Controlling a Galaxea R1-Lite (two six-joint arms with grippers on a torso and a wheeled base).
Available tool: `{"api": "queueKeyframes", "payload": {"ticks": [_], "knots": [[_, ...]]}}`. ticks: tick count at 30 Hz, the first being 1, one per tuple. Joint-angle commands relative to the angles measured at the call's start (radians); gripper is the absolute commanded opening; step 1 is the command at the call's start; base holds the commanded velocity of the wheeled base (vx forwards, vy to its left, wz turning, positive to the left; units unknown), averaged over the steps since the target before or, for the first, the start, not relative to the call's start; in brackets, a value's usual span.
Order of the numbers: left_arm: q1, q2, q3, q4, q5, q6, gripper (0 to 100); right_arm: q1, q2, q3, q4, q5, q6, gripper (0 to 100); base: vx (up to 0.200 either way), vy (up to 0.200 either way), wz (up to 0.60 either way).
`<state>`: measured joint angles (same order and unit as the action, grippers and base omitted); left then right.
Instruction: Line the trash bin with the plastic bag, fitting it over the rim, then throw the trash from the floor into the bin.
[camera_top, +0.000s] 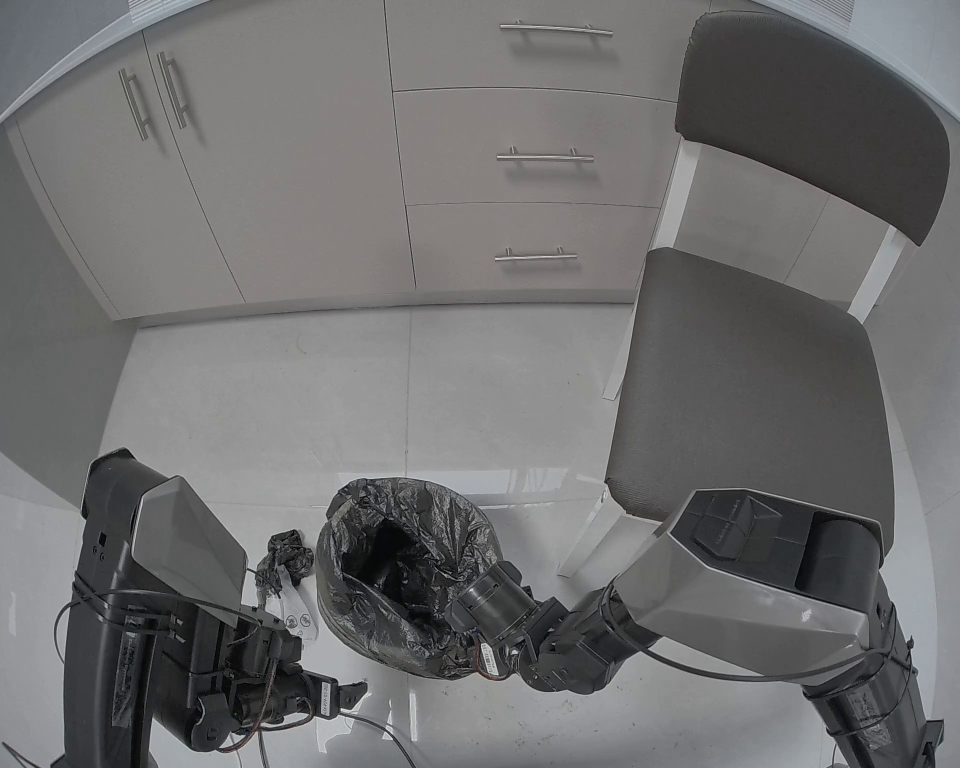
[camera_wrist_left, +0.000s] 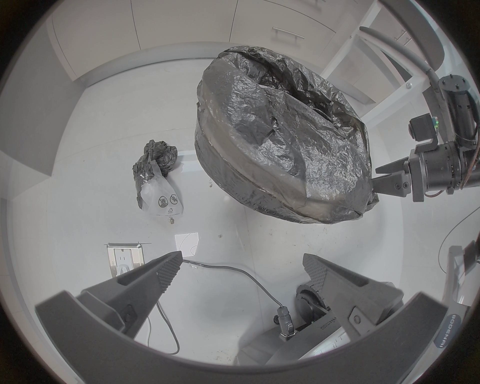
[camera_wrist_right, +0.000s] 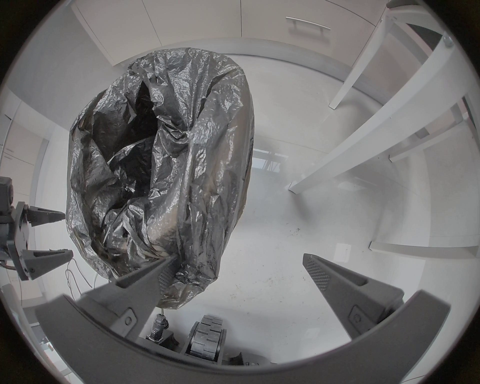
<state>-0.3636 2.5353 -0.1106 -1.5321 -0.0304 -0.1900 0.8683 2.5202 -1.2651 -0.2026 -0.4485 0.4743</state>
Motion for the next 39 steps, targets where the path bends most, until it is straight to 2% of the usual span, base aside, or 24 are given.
{"api": "queueKeyframes", "payload": {"ticks": [1,3,6,9,12,19,23,27,34,39], "knots": [[0.000,0.000,0.000,0.000,0.000,0.000,100,-0.006,0.008,-0.007,0.000,0.017,-0.002,100,0.000,0.000,0.00],[0.000,0.000,0.002,-0.002,0.000,0.000,100,-0.008,0.008,-0.005,0.002,0.027,0.000,100,0.000,0.000,0.00],[0.000,0.000,0.005,0.000,0.000,0.000,100,-0.022,0.005,0.007,0.000,0.116,0.007,100,0.000,0.000,0.00],[0.000,0.000,0.005,-0.002,0.000,0.000,100,-0.028,0.003,0.009,-0.001,0.149,0.040,100,0.000,0.000,0.00],[0.000,0.000,0.005,-0.002,0.000,0.000,100,-0.028,-0.011,0.015,-0.001,0.154,0.063,100,0.000,0.000,0.00],[0.018,-0.021,0.000,-0.002,-0.014,-0.012,100,-0.015,-0.178,0.061,0.002,0.154,0.066,100,0.000,0.000,0.00],[0.026,-0.089,-0.063,0.001,-0.003,-0.092,100,-0.017,-0.273,0.069,-0.001,0.162,0.069,100,0.000,0.000,0.00],[0.048,-0.148,-0.130,0.038,0.000,-0.121,100,-0.020,-0.287,0.070,-0.001,0.171,0.069,100,0.000,0.000,0.00],[0.026,-0.182,-0.176,0.069,0.003,-0.183,100,-0.018,-0.285,0.070,-0.018,0.169,0.069,100,0.000,0.000,0.00],[0.012,-0.170,-0.270,0.110,0.057,-0.232,100,-0.018,-0.282,0.079,-0.078,0.162,0.067,100,0.000,0.000,0.00]]}}
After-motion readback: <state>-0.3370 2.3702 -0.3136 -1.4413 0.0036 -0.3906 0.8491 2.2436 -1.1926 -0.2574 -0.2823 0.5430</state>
